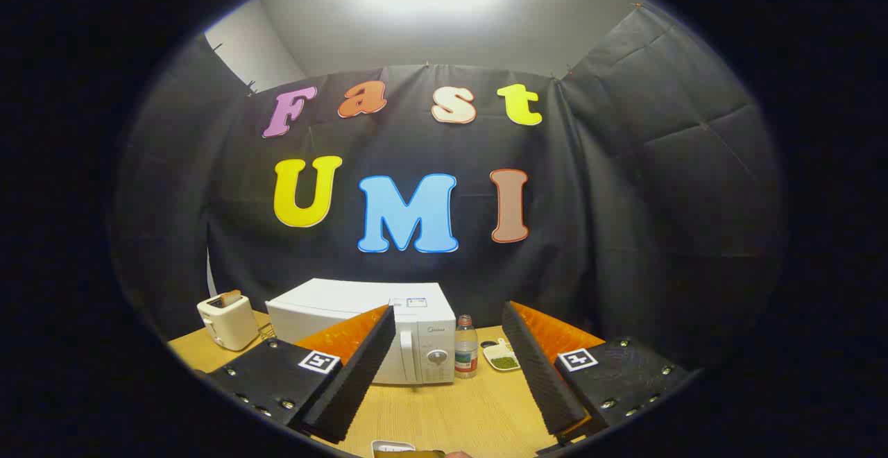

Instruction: Open the microwave, put the food inside, and close the microwave door.

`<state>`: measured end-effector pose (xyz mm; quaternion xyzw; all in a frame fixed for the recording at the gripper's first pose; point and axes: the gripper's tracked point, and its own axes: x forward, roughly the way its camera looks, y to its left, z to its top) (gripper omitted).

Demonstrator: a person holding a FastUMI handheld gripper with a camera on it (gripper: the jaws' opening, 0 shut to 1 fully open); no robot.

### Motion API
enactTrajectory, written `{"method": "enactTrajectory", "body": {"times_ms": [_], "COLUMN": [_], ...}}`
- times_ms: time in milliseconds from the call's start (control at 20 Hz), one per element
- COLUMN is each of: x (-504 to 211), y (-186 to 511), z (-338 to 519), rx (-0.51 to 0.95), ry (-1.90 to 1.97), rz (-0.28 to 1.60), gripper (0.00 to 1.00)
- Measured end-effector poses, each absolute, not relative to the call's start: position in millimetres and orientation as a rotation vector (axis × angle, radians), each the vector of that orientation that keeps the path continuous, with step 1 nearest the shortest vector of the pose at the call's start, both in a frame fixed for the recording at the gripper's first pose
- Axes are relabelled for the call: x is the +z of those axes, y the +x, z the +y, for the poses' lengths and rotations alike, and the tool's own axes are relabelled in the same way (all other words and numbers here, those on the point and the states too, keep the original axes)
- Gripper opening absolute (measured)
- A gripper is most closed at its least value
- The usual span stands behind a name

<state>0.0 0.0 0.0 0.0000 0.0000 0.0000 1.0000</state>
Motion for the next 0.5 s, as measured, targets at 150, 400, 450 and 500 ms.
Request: {"method": "enactTrajectory", "body": {"times_ms": [150,400,450,500], "x": [2.1,5.7,6.5,7.9], "y": [-2.8,-10.6,-12.6,-15.0], "z": [3.6,13.8,15.8,18.6], "rx": [-0.008,-0.027,-0.031,-0.035], "ry": [0.000,-0.007,-0.007,-0.006], "rz": [-0.003,-0.008,-0.010,-0.011], "gripper": [0.99,0.99,0.99,0.99]}}
